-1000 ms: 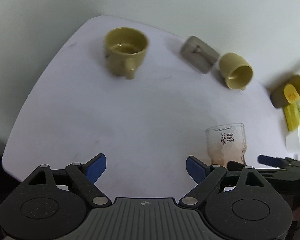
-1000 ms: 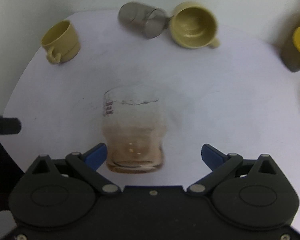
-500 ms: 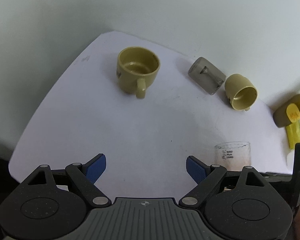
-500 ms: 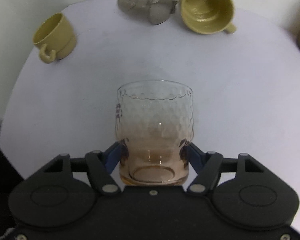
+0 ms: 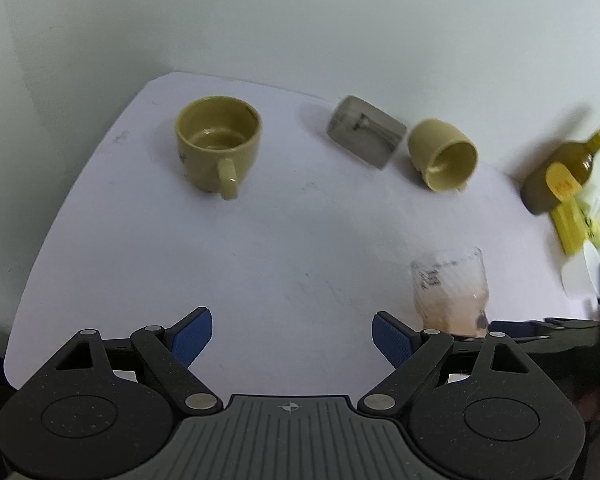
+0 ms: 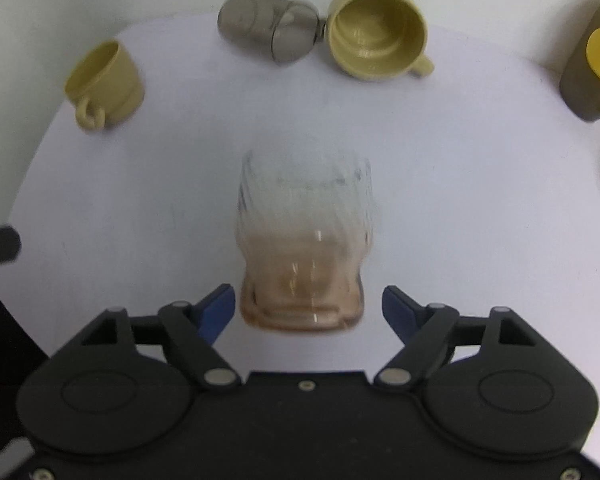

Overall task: Flip cup upright
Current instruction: 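Rotate the held glass with the right gripper to turn it over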

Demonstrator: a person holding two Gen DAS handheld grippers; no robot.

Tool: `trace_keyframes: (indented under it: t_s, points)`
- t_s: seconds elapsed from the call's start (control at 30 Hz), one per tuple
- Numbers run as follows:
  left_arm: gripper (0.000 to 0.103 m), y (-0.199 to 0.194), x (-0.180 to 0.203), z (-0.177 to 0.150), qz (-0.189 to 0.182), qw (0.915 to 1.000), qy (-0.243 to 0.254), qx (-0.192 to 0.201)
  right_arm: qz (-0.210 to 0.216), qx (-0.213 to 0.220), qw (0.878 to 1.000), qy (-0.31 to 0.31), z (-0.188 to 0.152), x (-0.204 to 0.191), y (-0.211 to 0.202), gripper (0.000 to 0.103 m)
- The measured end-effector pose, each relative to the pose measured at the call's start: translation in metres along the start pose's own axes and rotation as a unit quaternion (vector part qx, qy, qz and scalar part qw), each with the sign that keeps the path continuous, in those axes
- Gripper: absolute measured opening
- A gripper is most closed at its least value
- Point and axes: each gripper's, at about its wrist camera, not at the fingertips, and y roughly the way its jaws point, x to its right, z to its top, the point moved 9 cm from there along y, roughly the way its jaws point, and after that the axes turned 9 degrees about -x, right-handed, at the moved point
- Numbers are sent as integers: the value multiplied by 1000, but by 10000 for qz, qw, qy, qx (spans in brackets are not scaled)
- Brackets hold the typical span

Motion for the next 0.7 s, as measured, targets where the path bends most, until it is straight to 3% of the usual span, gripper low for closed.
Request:
trace_keyframes:
  t_s: [0.27,0.37,0.7]
  points:
    - [86,-1,3,-5,128,9996,240,-31,-172,-53,9995,-265,4,-10,10,79]
    - [86,-3,3,-6,99,9997,229,-9,-46,-51,9997,-218,3,-12,12,71]
    - [86,-1,-4,-6,66,9999,151,-24,101,121,9999,-53,6,-10,-13,70]
